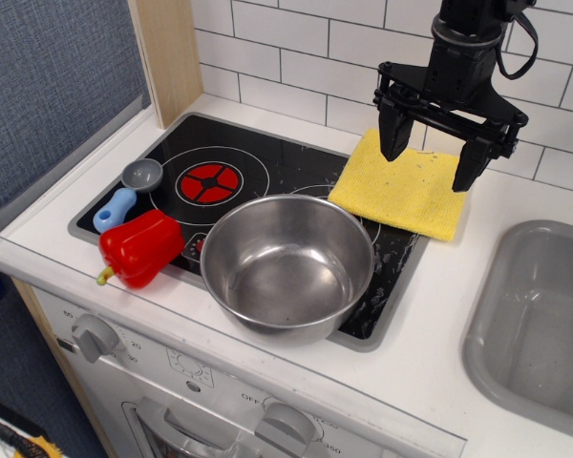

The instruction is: Pick up the blue spoon and place it next to the yellow cloth.

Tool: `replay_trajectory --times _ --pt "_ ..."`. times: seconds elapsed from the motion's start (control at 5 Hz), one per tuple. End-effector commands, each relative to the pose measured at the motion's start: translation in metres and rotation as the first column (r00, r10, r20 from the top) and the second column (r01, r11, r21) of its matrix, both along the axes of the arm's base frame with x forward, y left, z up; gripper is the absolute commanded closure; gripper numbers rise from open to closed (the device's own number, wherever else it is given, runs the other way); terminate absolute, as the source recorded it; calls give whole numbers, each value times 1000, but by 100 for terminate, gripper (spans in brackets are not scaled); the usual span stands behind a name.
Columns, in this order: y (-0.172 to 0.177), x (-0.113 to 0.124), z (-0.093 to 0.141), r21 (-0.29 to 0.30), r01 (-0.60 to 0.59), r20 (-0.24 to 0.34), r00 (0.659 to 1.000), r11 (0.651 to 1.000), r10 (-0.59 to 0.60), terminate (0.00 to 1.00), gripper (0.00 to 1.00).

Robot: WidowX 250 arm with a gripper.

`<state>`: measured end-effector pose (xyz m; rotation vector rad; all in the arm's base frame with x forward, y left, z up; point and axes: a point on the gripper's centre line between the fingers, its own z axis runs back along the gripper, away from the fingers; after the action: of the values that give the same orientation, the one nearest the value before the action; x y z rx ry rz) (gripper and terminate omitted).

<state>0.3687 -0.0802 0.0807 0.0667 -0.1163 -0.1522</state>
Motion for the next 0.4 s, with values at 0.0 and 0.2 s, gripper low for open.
replay_trajectory --times 0.0,0.2 --pt "0 0 0 0 0 0 1000 1000 0 0 0" --pt "33 4 5 3 -67 8 998 998 67 0 0"
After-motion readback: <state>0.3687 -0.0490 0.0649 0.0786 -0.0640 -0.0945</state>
